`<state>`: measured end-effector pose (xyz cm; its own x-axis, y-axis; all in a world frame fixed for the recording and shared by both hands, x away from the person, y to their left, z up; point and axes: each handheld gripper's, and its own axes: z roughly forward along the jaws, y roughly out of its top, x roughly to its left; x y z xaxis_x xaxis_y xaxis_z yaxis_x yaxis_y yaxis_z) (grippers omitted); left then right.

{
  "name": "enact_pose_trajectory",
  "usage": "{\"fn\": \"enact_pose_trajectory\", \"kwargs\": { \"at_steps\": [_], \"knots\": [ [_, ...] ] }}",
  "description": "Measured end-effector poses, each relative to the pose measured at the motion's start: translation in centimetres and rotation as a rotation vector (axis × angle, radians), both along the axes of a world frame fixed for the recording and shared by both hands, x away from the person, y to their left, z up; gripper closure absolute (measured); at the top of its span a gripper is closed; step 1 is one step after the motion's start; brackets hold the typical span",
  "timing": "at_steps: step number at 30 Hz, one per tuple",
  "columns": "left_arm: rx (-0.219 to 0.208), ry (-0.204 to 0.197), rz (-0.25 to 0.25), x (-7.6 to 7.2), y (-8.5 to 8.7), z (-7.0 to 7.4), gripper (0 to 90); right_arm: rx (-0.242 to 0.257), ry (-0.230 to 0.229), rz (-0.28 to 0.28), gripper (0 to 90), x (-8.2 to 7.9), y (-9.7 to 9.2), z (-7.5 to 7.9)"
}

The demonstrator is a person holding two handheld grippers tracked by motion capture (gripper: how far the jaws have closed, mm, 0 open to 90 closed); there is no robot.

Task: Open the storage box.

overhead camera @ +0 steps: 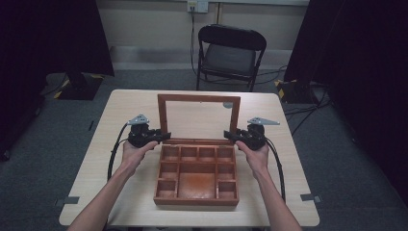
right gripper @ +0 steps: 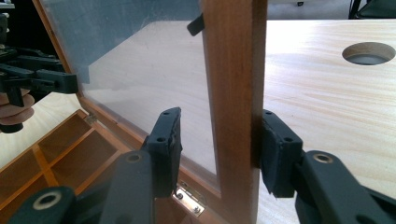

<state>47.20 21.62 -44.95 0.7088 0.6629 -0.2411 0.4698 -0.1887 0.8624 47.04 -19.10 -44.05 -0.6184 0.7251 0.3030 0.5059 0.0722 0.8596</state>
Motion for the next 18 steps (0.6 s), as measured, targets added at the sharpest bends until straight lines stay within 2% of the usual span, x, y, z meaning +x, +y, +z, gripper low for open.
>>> {"fn": "enact_pose_trajectory", "kwargs": {
  "at_steps": [10,14,16,18],
  "knots": [
    [-0.003,0.018,0.001,0.11,0.31,-0.25,63.1,-0.01,-0.005,-0.02,56.2,0.21,0.14,-0.18],
    [-0.033,0.036,0.013,0.15,0.26,-0.41,61.8,-0.004,0.002,-0.033,56.4,0.33,0.18,-0.33],
    [-0.012,0.029,0.016,0.15,0.19,-0.39,60.9,0.001,0.004,-0.03,56.7,0.46,0.11,-0.39],
    [-0.034,0.037,0.016,0.24,0.19,-0.49,60.9,0.003,0.008,-0.032,56.7,0.53,0.09,-0.43]
  ]
}}
